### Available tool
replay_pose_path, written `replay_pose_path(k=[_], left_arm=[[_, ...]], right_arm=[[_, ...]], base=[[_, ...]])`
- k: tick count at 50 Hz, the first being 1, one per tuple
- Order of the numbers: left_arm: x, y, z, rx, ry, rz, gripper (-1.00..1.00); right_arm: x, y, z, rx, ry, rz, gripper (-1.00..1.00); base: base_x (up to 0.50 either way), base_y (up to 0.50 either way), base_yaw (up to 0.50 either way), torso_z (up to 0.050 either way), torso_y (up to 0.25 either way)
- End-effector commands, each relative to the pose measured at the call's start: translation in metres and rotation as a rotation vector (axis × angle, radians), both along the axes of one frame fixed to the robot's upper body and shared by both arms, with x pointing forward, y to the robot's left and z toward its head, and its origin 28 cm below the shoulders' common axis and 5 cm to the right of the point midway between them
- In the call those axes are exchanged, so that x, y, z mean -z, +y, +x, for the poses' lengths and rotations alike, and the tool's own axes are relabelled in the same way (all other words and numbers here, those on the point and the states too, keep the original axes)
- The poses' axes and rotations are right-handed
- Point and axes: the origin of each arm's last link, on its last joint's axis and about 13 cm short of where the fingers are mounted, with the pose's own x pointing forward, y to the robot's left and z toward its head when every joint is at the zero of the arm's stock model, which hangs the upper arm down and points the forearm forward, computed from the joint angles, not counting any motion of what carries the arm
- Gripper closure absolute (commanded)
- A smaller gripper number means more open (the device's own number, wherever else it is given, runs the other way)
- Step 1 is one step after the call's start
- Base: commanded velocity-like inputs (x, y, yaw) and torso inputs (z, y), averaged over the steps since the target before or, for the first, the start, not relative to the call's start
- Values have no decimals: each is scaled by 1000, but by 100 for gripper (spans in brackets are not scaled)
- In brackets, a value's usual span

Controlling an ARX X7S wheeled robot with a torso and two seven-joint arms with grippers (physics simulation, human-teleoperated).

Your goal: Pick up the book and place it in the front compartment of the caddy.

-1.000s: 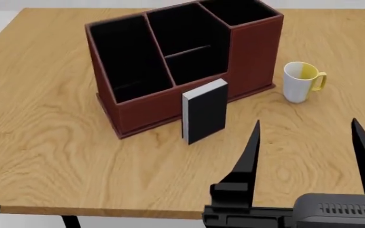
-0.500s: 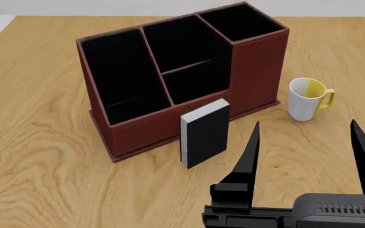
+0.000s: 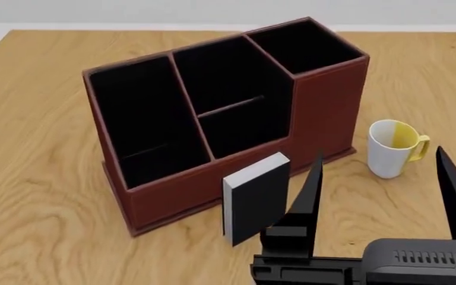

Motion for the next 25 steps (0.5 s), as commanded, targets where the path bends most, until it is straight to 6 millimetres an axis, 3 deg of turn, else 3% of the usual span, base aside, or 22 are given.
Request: replay_pose_path(k=[1, 25], left_arm=[[-7, 0, -1, 13, -47, 3, -100], [-9, 4, -6, -16, -62, 4, -100]], right_arm=[[-8, 1, 1, -13, -47, 5, -100], [-11, 1, -2, -9, -53, -1, -100]], base=[[234, 0, 0, 0, 0], [238, 0, 0, 0, 1]])
